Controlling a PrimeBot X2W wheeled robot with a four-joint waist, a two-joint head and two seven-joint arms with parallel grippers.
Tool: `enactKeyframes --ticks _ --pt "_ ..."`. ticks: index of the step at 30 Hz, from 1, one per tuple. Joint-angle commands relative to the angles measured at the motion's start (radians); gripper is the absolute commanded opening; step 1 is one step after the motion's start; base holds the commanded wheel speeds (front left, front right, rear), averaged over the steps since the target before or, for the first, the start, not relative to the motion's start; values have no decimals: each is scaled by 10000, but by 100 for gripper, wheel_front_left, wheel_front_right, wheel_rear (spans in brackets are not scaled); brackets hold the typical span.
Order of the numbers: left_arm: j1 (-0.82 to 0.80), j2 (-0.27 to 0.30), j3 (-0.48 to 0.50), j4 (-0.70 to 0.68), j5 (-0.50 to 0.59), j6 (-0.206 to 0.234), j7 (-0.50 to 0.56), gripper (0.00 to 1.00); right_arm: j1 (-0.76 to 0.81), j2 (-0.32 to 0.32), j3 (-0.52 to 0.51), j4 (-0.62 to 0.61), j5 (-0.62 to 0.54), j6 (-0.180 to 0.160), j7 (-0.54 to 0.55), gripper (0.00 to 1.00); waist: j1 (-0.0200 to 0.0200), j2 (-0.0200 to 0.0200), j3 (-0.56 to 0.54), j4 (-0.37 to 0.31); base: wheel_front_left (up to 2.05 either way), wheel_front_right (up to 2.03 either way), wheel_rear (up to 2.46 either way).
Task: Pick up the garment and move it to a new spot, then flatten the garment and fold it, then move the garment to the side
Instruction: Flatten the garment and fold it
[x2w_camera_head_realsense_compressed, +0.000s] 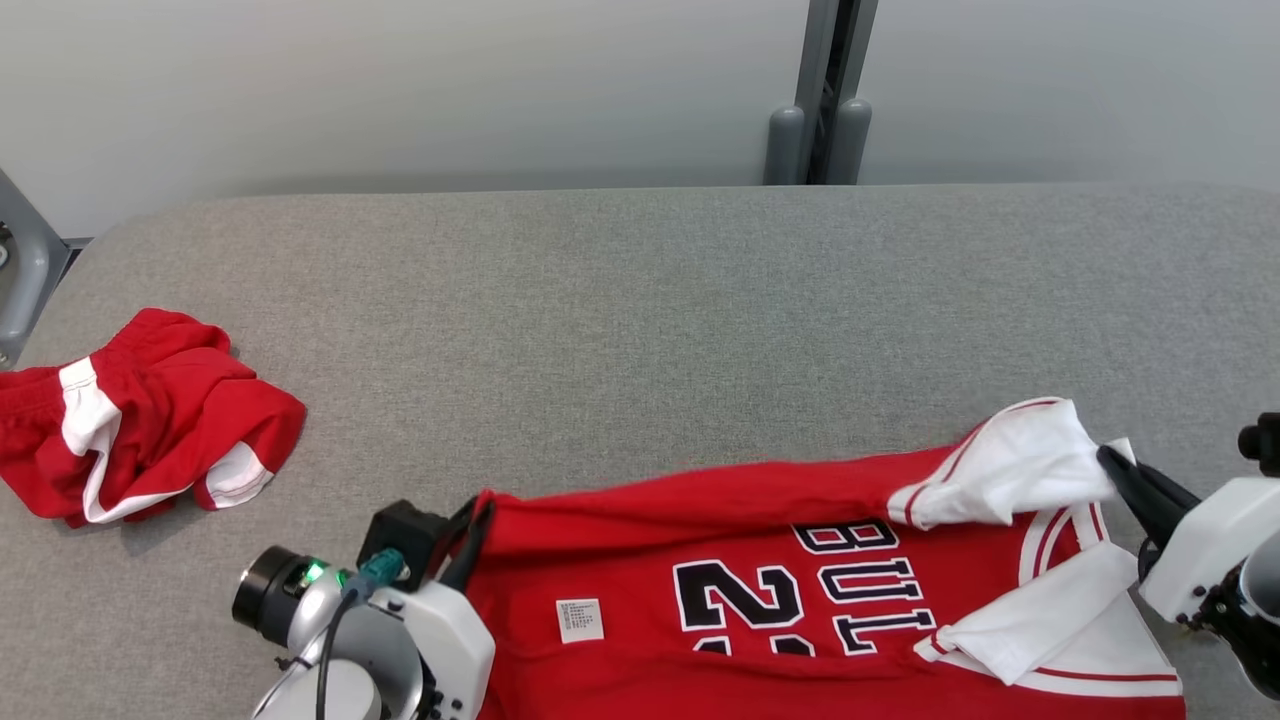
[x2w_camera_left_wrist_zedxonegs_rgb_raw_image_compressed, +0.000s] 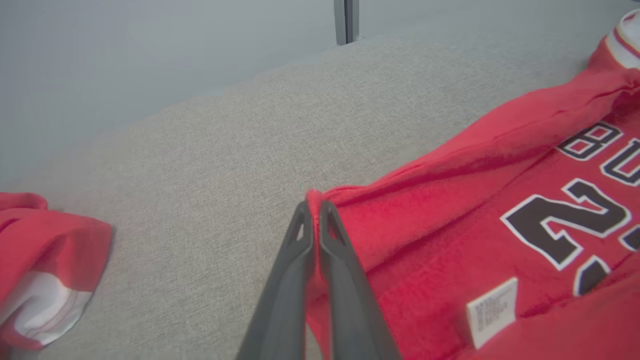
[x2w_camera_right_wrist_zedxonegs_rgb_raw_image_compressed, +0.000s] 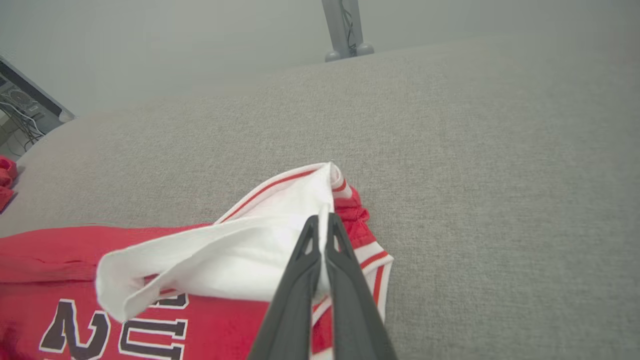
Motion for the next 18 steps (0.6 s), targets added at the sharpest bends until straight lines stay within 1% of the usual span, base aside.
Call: enactKeyframes --ticks 1,7,11,18 --pt "177 155 -70 -141 85 -35 83 0 226 -155 -81 -157 121 1 169 0 0 0 -24 -8 0 0 0" --pt "605 632 -396 -887 206 -36 493 0 870 -580 -352 -839 379 -1 982 0 0 0 -119 -30 0 0 0" --pt "852 900 -604 -1318 258 -121 767 0 1250 -814 -576 -1284 543 1 1549 0 0 0 -156 -46 0 0 0" --pt "1120 1172 -885 -1723 183 -235 1203 0 1742 -983 -1034 -1831 723 1 2620 0 0 0 -188 -58 0 0 0"
